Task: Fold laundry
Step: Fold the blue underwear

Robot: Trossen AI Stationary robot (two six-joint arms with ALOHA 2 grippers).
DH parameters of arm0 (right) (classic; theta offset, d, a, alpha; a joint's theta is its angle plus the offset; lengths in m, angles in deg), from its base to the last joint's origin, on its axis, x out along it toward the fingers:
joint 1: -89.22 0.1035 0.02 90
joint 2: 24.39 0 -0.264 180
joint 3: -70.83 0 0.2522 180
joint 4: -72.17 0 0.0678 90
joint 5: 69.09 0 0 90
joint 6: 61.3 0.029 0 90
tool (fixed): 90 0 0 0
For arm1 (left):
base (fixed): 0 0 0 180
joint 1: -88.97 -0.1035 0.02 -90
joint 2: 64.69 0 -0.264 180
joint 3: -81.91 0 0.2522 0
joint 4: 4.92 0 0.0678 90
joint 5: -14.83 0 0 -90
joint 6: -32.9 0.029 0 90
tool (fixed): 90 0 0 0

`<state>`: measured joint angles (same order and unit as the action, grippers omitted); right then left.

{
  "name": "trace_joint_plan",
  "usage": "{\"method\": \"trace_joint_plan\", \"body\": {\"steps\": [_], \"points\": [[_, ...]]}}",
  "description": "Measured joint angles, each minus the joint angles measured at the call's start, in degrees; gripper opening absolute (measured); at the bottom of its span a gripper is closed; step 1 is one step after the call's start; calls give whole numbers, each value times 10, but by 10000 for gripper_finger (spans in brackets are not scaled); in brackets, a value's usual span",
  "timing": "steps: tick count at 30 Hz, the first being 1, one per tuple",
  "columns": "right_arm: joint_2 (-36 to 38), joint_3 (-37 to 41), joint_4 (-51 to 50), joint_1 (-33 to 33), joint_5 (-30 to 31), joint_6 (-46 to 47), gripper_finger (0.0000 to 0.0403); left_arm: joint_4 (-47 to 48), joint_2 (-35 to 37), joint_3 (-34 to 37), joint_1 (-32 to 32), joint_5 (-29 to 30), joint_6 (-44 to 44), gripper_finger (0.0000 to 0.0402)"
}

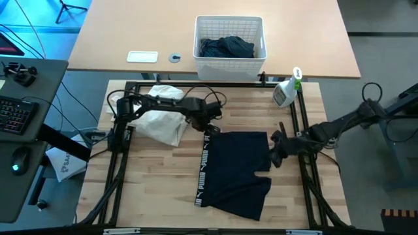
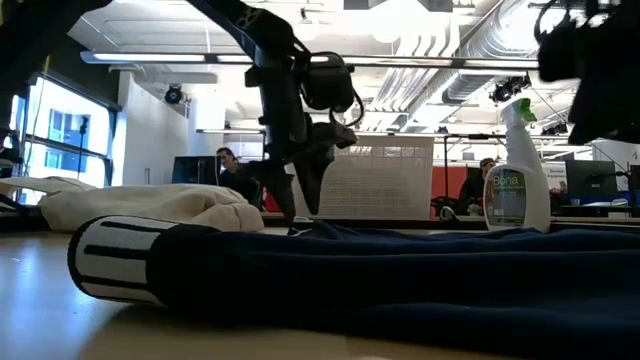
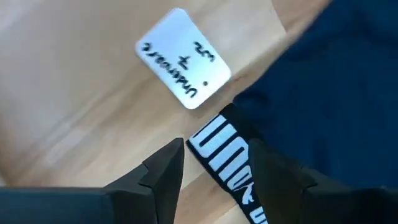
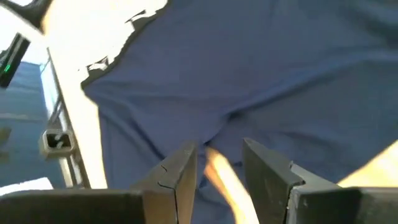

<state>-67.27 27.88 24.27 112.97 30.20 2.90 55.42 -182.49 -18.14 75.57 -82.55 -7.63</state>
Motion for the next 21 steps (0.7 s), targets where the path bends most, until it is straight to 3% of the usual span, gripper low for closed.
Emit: {"method": "trace_joint_plan", "body": {"steps": [4,7,16,21], "points": [[1,0,-16,-86,-73,-1,124,-48,0,21,2,-31,61,153],[-2,0,-17,-143,-94,-12,124,-78,0,49,5,-39,107,132],[-71,0,-26,-311,-94,-68,89,-125,5,69,5,60,260,17],[-137,0,-22,-391,-98,-138,87,-118,10,62,3,83,267,9]]}}
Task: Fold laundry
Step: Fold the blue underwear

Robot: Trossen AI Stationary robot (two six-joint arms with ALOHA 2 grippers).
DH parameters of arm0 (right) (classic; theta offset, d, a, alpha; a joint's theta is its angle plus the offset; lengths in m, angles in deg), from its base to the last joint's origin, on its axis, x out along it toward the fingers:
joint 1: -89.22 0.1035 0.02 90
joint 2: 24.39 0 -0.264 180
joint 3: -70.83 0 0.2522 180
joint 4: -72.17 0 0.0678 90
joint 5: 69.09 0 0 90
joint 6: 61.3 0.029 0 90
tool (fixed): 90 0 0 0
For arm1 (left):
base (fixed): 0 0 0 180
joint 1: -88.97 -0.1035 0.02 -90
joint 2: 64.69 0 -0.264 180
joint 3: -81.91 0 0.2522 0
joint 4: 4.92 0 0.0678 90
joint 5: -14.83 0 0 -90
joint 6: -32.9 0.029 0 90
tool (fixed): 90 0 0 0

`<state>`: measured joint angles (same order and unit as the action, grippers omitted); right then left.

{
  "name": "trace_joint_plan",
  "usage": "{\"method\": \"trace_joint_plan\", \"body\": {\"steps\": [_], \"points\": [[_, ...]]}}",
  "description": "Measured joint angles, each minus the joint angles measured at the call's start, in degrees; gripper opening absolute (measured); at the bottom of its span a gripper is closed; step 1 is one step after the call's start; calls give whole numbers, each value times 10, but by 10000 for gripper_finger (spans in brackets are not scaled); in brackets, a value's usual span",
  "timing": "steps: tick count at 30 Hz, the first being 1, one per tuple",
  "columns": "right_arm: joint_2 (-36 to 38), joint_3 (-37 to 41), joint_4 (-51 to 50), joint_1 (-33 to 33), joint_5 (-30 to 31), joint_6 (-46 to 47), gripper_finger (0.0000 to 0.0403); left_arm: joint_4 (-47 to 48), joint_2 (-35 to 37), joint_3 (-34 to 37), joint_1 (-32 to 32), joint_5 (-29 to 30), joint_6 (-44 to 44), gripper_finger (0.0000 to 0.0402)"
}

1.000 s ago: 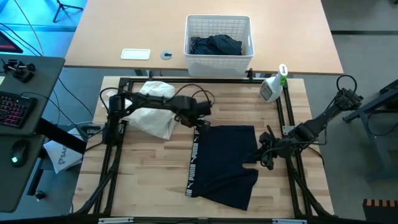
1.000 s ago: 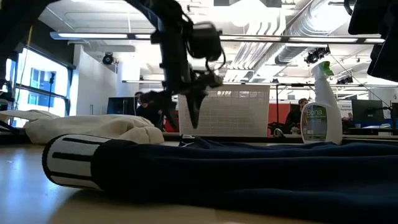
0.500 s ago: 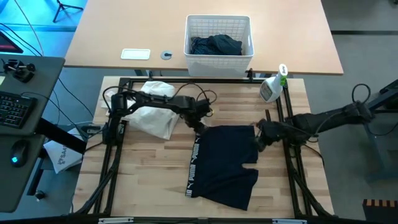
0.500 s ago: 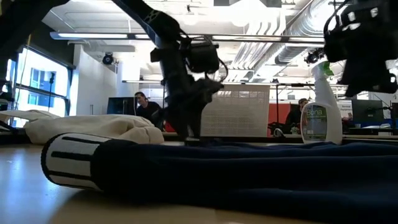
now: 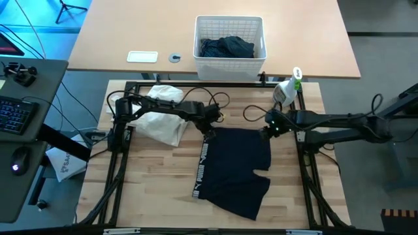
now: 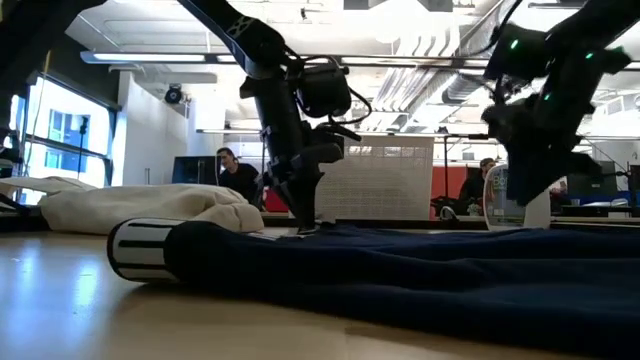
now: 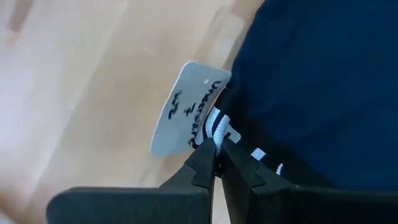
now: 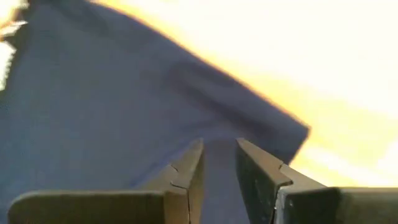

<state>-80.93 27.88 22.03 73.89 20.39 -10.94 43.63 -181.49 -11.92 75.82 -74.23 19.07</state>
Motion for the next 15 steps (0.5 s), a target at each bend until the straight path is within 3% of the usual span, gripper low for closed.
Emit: {"method": "trace_joint_plan", "body": {"steps": [8,15], "points": [[-99,0,2,-91,-8,-103,129,19,2,1,0,35,-57,2],[-195,-1,119,-132,1,-157,103,46,3,21,-4,85,-120,1]]}}
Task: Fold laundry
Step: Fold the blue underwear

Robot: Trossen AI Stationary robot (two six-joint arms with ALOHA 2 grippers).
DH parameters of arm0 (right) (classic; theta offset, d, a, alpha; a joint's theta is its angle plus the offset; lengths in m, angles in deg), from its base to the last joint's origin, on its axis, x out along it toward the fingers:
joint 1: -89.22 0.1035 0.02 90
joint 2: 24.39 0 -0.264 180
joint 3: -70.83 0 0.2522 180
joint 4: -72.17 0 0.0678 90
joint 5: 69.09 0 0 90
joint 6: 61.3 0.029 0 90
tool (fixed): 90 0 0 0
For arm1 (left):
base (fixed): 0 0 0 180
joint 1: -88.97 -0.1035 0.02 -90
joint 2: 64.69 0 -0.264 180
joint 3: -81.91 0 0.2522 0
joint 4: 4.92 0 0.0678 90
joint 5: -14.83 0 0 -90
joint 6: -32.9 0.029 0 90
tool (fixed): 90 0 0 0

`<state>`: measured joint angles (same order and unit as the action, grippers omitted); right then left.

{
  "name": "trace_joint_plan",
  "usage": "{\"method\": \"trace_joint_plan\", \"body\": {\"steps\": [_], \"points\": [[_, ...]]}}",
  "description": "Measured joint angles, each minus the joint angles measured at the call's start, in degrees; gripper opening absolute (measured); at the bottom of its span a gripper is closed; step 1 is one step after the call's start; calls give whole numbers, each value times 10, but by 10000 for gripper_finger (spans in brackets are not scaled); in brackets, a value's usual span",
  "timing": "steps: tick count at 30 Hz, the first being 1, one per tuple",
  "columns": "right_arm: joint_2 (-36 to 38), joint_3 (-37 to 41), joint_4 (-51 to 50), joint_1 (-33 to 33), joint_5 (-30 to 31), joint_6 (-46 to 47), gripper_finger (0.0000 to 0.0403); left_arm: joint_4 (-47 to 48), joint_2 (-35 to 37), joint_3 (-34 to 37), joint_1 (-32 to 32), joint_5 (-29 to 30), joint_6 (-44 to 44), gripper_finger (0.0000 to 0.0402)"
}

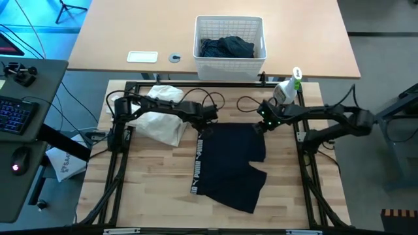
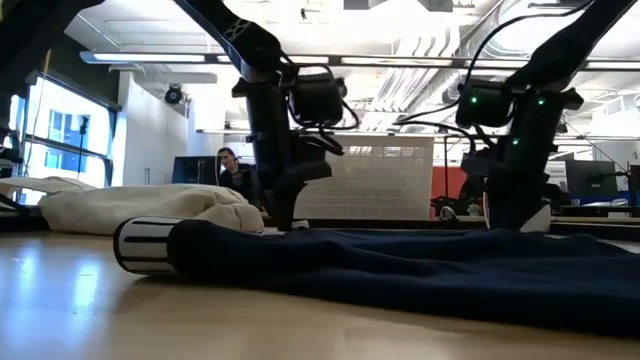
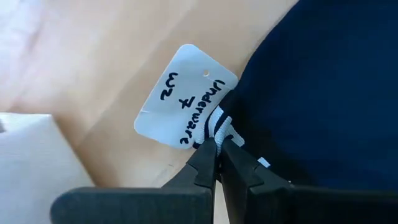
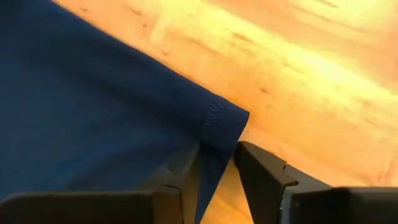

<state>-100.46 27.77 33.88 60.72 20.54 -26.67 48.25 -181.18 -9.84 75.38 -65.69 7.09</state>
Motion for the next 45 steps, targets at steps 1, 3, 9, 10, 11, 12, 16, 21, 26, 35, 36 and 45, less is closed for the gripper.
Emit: {"method": "trace_joint_plan", "body": {"steps": [1,3,9,10,11,12,16,21,26,35,36,45], "points": [[-9,0,7,-6,2,1,97,-1,0,1,-3,1,-1,1],[-16,-1,22,-17,11,0,85,-3,0,1,-8,8,-2,1],[27,-23,-2,-29,44,-26,74,0,15,2,-22,52,-22,1],[36,-32,-3,-29,44,-26,74,-2,21,2,-25,48,-22,3],[46,-40,-4,-28,42,-26,76,-1,26,2,-30,40,-19,7],[55,-45,-10,-26,37,-26,77,0,30,2,-33,35,-12,13],[76,-60,11,-19,-26,-27,82,14,53,2,-47,20,7,50],[65,-41,28,3,-119,3,83,48,94,2,-57,14,8,89],[29,-5,40,16,-89,37,83,32,115,1,-40,-20,23,98],[-50,-5,88,10,-44,6,83,-32,21,23,-24,-5,69,77],[-50,-12,83,5,-30,-2,83,-33,14,23,-26,9,64,74],[14,-95,-40,-6,24,-68,83,-5,56,21,-33,57,39,53]]}}
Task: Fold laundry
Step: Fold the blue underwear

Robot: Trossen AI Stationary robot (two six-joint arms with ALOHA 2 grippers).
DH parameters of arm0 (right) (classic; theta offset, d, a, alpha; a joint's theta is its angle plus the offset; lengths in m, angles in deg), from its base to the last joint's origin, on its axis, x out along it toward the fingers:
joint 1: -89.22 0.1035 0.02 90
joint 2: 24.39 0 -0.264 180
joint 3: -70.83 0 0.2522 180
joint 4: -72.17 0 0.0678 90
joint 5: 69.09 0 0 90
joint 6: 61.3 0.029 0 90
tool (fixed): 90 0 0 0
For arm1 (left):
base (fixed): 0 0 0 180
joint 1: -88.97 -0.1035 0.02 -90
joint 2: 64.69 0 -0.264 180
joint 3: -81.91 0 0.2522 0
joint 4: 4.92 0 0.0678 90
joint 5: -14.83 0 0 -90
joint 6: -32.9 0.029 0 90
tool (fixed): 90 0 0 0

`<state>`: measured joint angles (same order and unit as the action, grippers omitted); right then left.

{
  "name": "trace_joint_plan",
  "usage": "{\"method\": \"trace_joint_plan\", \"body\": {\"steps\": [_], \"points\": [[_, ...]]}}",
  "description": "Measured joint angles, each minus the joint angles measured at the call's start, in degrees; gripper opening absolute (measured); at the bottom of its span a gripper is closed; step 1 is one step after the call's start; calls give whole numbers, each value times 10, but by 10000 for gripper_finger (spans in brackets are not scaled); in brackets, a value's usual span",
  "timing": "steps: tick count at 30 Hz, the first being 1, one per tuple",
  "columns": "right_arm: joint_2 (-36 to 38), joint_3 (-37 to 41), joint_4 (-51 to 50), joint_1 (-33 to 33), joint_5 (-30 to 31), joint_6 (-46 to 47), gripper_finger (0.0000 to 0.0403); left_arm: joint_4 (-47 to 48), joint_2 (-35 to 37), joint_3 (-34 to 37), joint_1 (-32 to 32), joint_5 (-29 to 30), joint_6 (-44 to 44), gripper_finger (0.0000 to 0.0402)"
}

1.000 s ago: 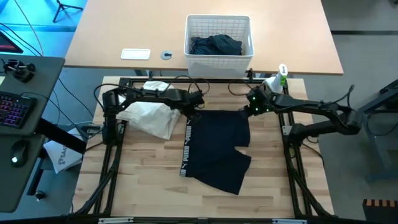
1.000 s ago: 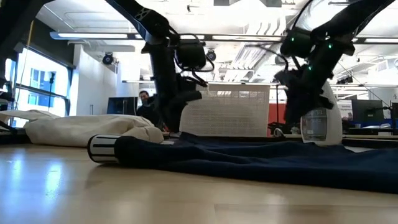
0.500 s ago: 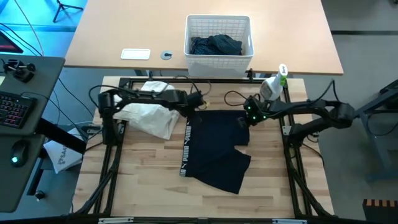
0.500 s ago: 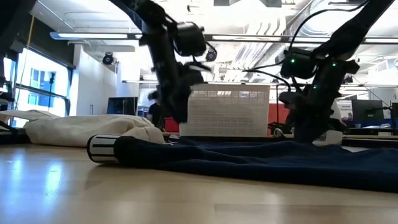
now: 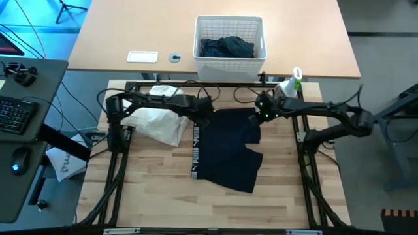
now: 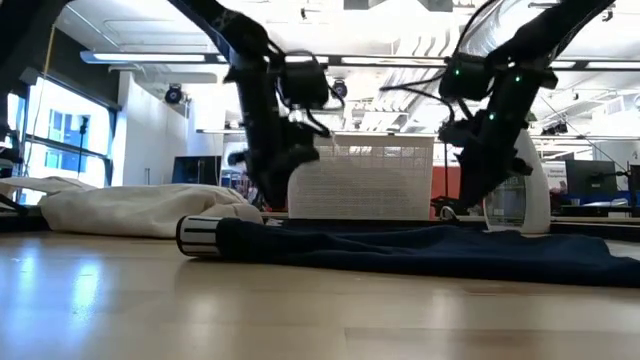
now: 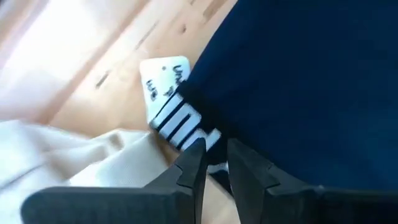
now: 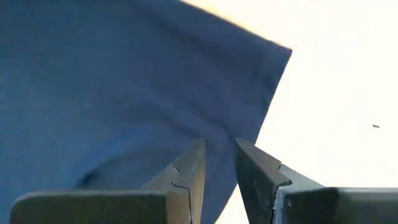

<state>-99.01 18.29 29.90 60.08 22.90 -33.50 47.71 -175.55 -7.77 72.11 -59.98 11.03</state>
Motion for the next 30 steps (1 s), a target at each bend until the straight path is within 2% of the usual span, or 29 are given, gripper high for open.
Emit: {"method": "trace_joint_plan", "body": {"steps": [2,5,9,11,15,19,26,30], "points": [[16,-5,-7,5,-37,-5,83,13,19,0,2,0,0,51],[32,1,15,32,-139,-4,83,29,47,0,9,-6,2,51],[35,29,50,112,-281,-28,83,40,84,0,29,-62,33,51],[35,50,75,165,-324,-30,83,40,99,2,47,-100,51,51],[34,90,137,266,-322,6,83,36,122,27,101,-162,61,51],[33,126,231,344,-306,80,83,6,122,74,167,-214,-14,51],[33,163,391,468,-172,94,83,-114,122,144,284,-218,-216,51],[15,164,432,537,-101,93,83,-168,117,150,334,-192,-256,51]]}}
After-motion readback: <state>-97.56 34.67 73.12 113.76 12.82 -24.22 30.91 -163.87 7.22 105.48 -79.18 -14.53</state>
